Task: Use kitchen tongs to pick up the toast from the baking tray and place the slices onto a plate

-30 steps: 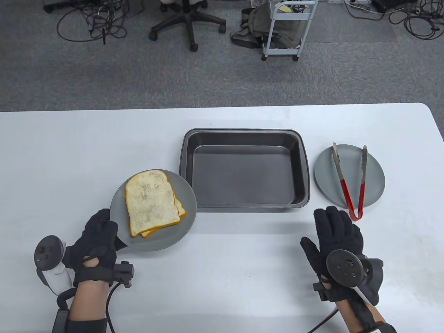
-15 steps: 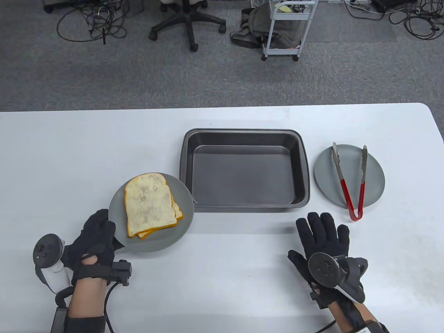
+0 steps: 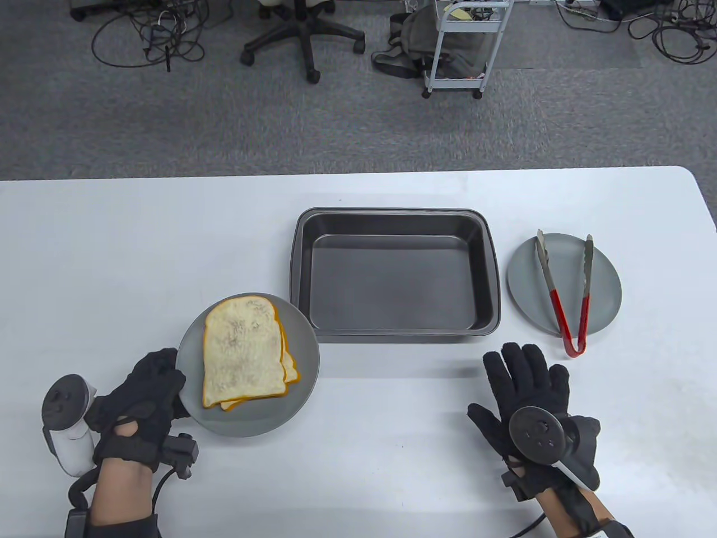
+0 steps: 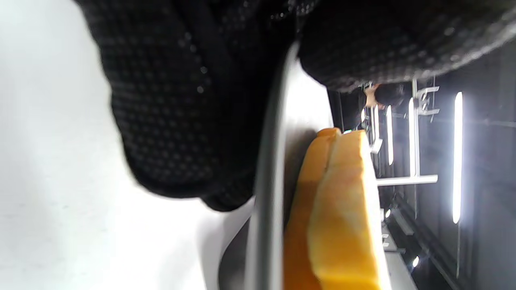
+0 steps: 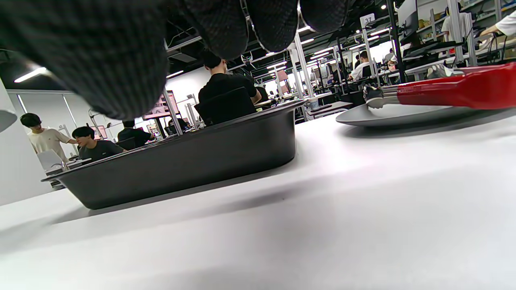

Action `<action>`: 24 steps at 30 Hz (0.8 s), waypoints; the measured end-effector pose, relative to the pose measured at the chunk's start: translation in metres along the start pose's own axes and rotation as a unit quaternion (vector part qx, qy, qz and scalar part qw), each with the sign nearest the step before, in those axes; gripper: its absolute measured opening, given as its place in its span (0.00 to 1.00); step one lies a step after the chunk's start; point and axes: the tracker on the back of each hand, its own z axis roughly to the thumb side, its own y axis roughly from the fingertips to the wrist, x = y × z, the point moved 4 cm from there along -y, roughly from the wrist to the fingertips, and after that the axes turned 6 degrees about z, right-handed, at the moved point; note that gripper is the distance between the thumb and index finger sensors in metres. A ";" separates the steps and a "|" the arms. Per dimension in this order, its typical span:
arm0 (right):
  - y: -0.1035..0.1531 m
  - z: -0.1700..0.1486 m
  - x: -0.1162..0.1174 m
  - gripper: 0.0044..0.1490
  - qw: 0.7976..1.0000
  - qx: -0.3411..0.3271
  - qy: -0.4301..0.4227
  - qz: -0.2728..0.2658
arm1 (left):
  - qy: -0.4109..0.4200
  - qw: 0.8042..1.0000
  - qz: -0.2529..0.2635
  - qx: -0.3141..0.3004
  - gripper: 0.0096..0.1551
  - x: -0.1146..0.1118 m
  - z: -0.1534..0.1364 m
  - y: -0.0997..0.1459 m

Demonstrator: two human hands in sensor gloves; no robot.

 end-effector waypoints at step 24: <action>-0.006 -0.011 0.004 0.55 0.999 0.031 -0.028 0.021 | -0.143 0.968 -0.194 0.066 0.34 -0.096 -0.030 -0.006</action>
